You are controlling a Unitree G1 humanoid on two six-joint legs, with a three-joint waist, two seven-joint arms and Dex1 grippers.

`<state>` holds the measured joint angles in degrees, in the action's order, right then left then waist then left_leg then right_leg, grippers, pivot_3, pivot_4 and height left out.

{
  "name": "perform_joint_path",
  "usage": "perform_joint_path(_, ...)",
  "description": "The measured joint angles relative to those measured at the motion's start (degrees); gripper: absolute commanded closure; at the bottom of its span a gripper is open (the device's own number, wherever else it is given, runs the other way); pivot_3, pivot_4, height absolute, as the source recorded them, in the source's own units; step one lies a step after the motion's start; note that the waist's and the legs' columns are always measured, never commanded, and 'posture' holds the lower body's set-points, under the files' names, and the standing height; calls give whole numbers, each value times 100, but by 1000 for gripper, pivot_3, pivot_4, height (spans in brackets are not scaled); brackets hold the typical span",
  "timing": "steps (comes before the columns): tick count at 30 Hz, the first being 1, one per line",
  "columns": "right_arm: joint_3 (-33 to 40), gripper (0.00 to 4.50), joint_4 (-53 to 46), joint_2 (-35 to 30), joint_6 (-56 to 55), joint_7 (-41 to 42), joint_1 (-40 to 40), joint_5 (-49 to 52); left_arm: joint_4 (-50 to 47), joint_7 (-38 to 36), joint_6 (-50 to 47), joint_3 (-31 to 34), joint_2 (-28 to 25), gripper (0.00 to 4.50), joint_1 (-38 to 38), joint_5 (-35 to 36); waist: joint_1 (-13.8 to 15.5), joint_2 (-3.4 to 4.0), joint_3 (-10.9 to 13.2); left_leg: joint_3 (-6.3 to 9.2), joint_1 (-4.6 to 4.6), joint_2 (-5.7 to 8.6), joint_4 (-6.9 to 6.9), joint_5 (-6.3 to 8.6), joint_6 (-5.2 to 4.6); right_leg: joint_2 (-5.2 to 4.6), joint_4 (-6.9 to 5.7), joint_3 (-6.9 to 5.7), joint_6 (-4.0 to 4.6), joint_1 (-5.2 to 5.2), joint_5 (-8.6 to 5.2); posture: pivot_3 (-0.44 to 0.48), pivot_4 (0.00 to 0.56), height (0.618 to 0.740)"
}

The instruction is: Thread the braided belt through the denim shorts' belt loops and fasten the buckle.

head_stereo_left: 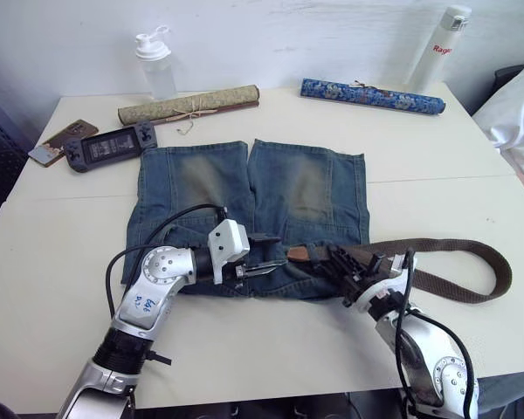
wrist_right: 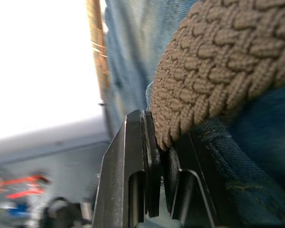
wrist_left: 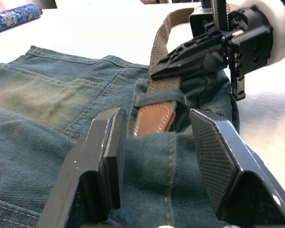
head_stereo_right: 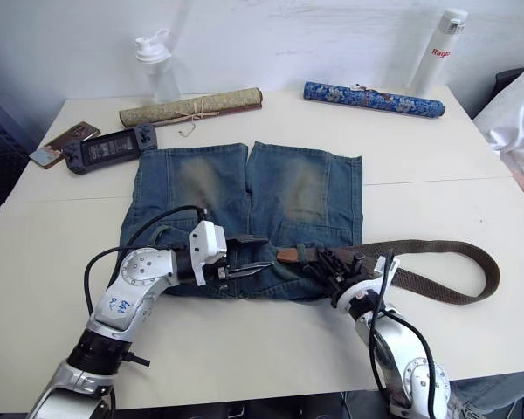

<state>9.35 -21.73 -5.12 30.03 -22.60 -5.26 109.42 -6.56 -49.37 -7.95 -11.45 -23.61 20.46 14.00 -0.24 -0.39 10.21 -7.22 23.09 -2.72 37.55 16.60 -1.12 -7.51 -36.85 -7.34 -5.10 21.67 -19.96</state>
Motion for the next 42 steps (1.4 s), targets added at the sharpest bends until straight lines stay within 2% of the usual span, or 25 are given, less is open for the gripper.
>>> perform_joint_path(6, 253, 4435, 435, 634, 156, 221, -76, 200, 0, 56, 116, 1, -2, 2082, 0, -94, -9, 1, 0, 0, 0, -1, -6, 1, -2, 1, 0, 1, 1, 4, 0, 0, 150, 717)
perform_joint_path(10, 540, 4435, 575, 960, 381, 248, -10, 226, 0, 159, 560, 12, -7, 2082, 0, -306, -7, 1, 0, 0, 1, 0, -9, 1, -2, -1, 1, 2, 1, 4, 0, 0, 150, 717)
perform_joint_path(17, 639, 4435, 609, 971, 536, 245, 20, 242, 183, 655, 1562, -52, 108, 2082, 72, -1074, 0, 2, 1, 0, 1, 2, -12, 5, -9, -1, 1, 2, 1, 5, 0, 0, 150, 717)
perform_joint_path(22, 635, 4435, 609, 976, 541, 208, 55, 242, 294, 641, 2095, -309, 100, 2082, 169, -1387, -13, 2, 1, -1, 1, 1, -17, 0, -1, 0, 0, 1, 1, 9, 0, 0, 150, 717)
perform_joint_path(28, 665, 4435, 608, 977, 539, 196, 109, 242, 427, 473, 2372, -378, 3, 2082, 199, -1516, -4, 3, 1, -2, 2, 2, -17, 0, -2, 0, -1, 2, 1, 12, -1, 0, 150, 717)
perform_joint_path(36, 591, 4435, 564, 967, 538, 195, 113, 242, 1086, 1056, 2568, -524, 65, 2082, 654, -2498, -10, 3, 1, -2, 6, 2, -19, -1, -3, 0, -3, 1, 1, 15, 0, 0, 150, 717)
perform_joint_path(42, 392, 4435, 437, 846, 531, 201, 53, 242, 1201, 1184, 2696, -545, 112, 2082, 667, -2590, -13, 2, 1, -2, 6, 2, -18, -2, -3, -1, -4, 1, 1, 17, 0, 0, 150, 717)
